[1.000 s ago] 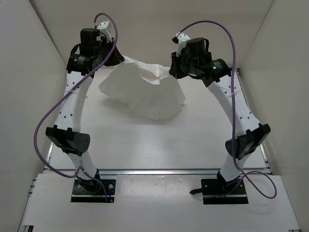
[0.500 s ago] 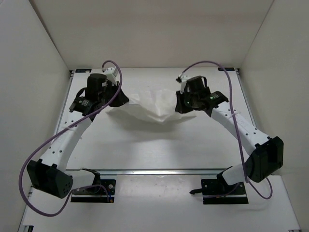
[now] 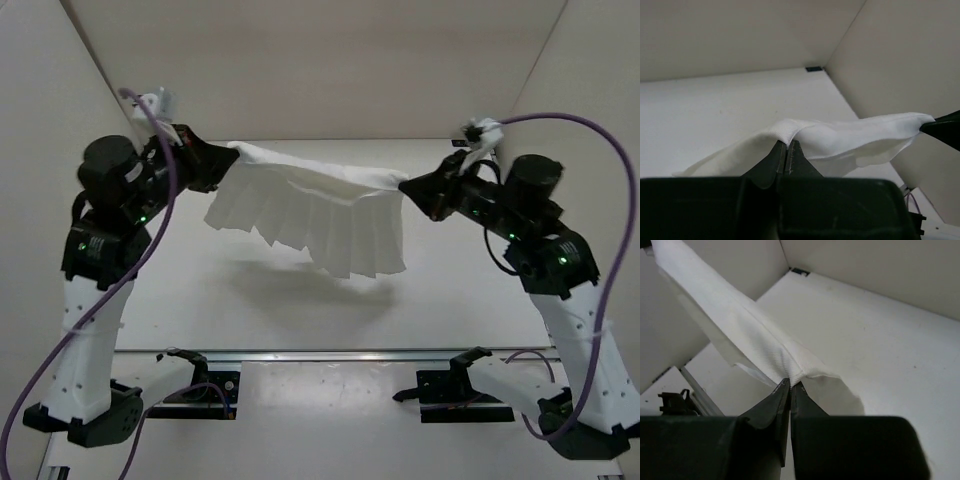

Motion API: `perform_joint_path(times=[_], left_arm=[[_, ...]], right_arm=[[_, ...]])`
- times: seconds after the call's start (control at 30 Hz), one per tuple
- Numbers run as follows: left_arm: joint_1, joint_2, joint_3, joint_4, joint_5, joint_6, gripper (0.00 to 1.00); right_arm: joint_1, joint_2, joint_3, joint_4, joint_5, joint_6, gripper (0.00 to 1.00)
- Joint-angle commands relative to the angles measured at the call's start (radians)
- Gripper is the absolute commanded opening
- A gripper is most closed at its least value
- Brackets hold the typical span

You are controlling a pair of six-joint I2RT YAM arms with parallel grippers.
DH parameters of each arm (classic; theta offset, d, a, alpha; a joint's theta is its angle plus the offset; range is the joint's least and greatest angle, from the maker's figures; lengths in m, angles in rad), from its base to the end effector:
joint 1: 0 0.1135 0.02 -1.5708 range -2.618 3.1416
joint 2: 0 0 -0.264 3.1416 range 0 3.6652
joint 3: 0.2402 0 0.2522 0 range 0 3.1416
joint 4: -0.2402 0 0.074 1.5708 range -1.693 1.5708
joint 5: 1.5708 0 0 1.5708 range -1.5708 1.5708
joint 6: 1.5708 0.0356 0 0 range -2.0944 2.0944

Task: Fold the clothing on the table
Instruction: Fold the skirt

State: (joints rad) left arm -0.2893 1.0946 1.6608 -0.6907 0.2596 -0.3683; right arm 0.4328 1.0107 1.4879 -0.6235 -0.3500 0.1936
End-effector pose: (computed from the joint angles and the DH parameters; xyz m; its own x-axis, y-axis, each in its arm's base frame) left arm 0.1710 -0.0604 0.5167 -0.2982 -0.2743 -0.9142 0.4421 0.8092 -0.3870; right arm 0.1547 0.0849 0.4873 -0.2649 0.0767 -0.9612 -0.6634 0.7090 0.2394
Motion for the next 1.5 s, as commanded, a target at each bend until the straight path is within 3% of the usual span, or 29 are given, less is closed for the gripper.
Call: perform_joint_path(times=[0.0, 0.07, 0.13, 0.23, 0.4, 0.5, 0.63, 0.7, 0.77, 0.9, 1.13, 1.27, 1.47], left_arm=[[0.015, -0.027, 0.098, -0.047, 0.021, -0.012, 0.00], [0.018, -0.027, 0.117, -0.041, 0.032, -0.024, 0.00], [0.029, -0.012, 0.084, -0.014, 0.046, -0.027, 0.00], [0.035, 0.037, 0.012, 0.025, 0.067, -0.029, 0.00], [0.033, 0.175, -0.101, 0.103, 0.086, -0.014, 0.00], [0.030, 0.330, 0.037, 0.074, 0.058, 0.025, 0.00], [0.059, 0.517, 0.484, -0.090, 0.037, 0.058, 0.00], [0.082, 0.531, 0.545, -0.090, 0.027, 0.048, 0.00], [0.104, 0.501, 0.490, -0.057, 0.043, 0.031, 0.00], [0.079, 0.413, 0.172, 0.064, 0.032, 0.031, 0.00], [0.041, 0.386, -0.411, 0.230, 0.010, -0.011, 0.00], [-0.017, 0.320, -0.719, 0.243, -0.013, -0.011, 0.00], [-0.103, 0.163, -0.932, 0.179, -0.003, -0.029, 0.00]], right_arm=[[-0.132, -0.049, 0.049, 0.031, -0.182, 0.035, 0.00], [-0.231, -0.041, 0.066, 0.036, -0.237, 0.046, 0.00], [-0.253, -0.029, 0.045, 0.057, -0.296, 0.059, 0.00], [-0.203, 0.031, 0.012, 0.085, -0.281, 0.044, 0.00], [-0.129, 0.276, 0.060, 0.054, -0.215, -0.032, 0.00], [-0.129, 0.405, 0.209, 0.039, -0.173, -0.069, 0.00], [-0.063, 0.535, 0.554, -0.076, -0.046, -0.152, 0.00], [-0.036, 0.558, 0.645, -0.105, 0.025, -0.177, 0.00], [-0.089, 0.572, 0.657, -0.088, -0.048, -0.139, 0.00], [-0.158, 0.560, 0.433, 0.002, -0.103, -0.100, 0.00], [-0.247, 0.574, -0.117, 0.162, -0.123, 0.033, 0.00], [-0.215, 0.403, -0.523, 0.283, -0.116, 0.176, 0.00], [-0.180, 0.145, -0.826, 0.230, -0.127, 0.227, 0.00]])
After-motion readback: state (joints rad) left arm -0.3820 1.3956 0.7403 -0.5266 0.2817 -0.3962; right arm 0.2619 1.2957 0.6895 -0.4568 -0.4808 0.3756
